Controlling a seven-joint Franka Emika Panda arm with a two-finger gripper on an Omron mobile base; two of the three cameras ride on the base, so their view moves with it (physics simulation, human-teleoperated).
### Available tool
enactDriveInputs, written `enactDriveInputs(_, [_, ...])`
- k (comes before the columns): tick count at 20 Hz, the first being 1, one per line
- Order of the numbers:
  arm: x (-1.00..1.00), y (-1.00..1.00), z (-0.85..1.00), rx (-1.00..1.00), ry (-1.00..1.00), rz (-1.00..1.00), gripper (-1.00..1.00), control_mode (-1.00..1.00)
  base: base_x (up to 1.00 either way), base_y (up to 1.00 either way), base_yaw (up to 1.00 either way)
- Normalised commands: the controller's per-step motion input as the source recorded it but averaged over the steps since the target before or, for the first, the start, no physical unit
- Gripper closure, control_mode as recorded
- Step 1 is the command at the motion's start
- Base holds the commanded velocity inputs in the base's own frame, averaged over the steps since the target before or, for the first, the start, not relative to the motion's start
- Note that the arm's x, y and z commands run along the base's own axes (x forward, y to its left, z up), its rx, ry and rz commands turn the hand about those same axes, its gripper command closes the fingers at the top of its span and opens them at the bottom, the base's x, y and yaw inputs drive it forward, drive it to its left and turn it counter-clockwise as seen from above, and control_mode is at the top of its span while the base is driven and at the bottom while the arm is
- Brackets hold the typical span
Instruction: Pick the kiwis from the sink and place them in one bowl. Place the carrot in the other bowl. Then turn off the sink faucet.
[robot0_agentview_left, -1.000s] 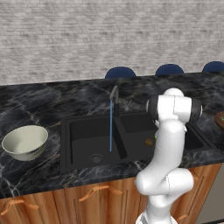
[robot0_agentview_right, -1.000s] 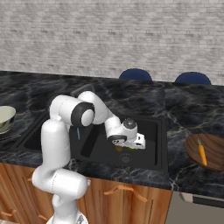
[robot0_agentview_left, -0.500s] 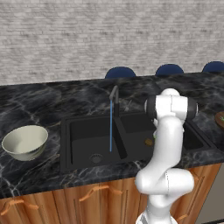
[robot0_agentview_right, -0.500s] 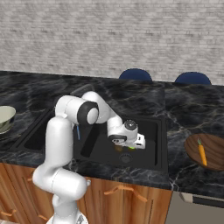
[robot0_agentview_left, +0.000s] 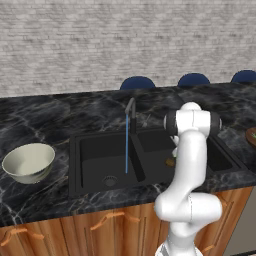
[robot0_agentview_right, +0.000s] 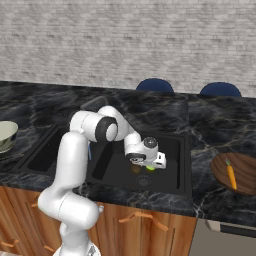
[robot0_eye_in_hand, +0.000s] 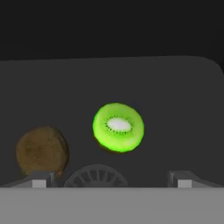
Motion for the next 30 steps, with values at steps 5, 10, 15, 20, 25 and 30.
enactDriveInputs(5, [0.24,0.0,-0.25,0.0,0.0,0.0,-1.0,-1.0,0.0,0.0,0.0])
enactDriveInputs(10, [0.25,0.0,-0.21,0.0,0.0,0.0,-1.0,-1.0,0.0,0.0,0.0])
enactDriveInputs(15, [0.11,-0.02,-0.29,0.0,0.0,0.0,-1.0,-1.0,0.0,0.0,0.0])
enactDriveInputs(20, [0.09,-0.01,-0.29,0.0,0.0,0.0,-1.0,-1.0,0.0,0.0,0.0])
enactDriveInputs(25, [0.2,0.0,-0.26,0.0,0.0,0.0,1.0,-1.0,0.0,0.0,0.0])
enactDriveInputs(30, [0.06,0.0,0.0,0.0,0.0,0.0,1.0,-1.0,0.0,0.0,0.0])
